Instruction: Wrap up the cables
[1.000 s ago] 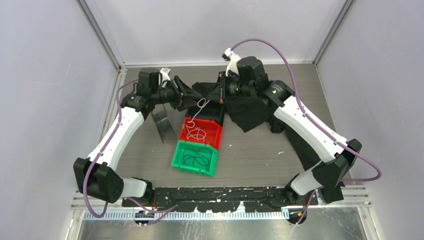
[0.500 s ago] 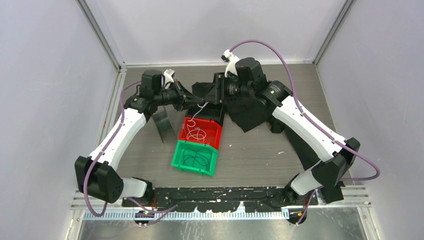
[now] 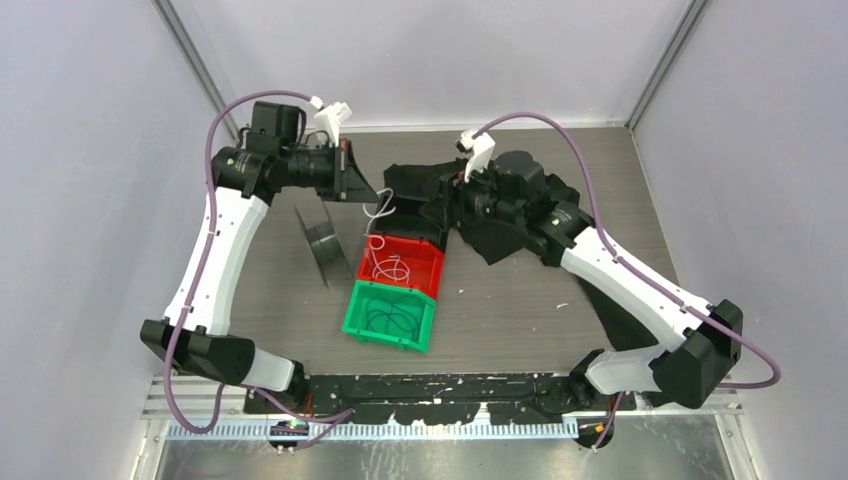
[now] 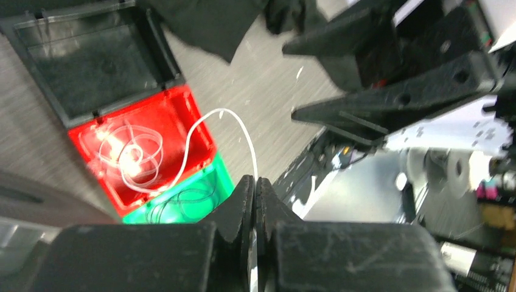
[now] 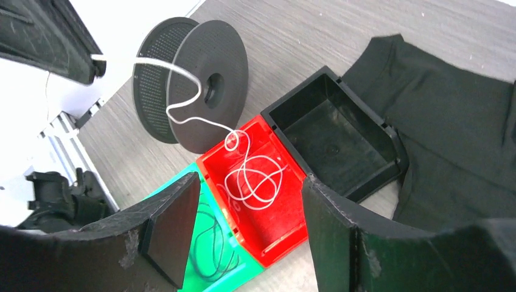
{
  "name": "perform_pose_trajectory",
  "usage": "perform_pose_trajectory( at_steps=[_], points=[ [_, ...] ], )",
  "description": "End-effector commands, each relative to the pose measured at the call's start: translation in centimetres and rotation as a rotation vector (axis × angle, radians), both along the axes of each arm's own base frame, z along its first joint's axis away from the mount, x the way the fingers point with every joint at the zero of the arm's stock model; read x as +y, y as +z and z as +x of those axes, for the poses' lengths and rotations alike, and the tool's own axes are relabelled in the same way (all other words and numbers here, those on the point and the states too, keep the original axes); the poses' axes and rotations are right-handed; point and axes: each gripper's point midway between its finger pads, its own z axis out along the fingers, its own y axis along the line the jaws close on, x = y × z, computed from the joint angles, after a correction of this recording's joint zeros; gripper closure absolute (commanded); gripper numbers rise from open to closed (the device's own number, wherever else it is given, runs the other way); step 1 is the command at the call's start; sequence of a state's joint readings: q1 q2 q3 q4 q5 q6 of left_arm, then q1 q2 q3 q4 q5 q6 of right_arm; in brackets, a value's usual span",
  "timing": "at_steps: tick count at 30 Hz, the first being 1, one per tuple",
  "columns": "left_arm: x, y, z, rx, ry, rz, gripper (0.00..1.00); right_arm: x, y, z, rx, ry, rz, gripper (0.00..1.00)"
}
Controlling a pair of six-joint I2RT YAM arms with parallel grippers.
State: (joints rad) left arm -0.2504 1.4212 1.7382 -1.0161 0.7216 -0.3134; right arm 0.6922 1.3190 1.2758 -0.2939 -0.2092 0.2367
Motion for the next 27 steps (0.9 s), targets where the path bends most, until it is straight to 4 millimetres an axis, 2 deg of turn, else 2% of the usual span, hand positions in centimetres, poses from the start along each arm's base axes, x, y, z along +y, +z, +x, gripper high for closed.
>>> perform_pose_trajectory(
  at_steps=[1, 5, 8, 17, 21, 25, 27],
  points=[
    [1.3, -1.9, -2.9, -0.047, -0.174, 0.121, 1.0, 2.0, 4.1, 1.1, -0.277, 0.088, 0.122, 0.33],
    [1.4, -1.1, -3.5, -0.095, -0.178, 0.115, 1.0, 5.1, 3.5, -0.1, -0.297, 0.254, 0.192, 0.33],
    [1.4, -1.0, -3.7, -0.089, -0.179, 0.112, 0.99, 6.8, 3.2, -1.2, -0.392, 0.329, 0.222, 0.32],
    [1.2, -0.8, -4.1, -0.07, -0.185, 0.095, 0.99, 10.3, 3.3, -0.9, -0.403, 0.379, 0.271, 0.34],
    [1.0, -0.6, -4.2, -0.069, -0.188, 0.079, 1.0, 11.1, 2.9, -0.3, -0.396, 0.368, 0.289, 0.59],
    [0.8, -0.5, -4.3, -0.067, -0.198, 0.066, 1.0, 11.3, 2.5, 0.6, -0.404, 0.334, 0.306, 0.66],
    [0.8, -0.5, -4.2, -0.067, -0.194, 0.068, 1.0, 11.3, 2.8, 0.6, -0.404, 0.326, 0.314, 0.78]
  ],
)
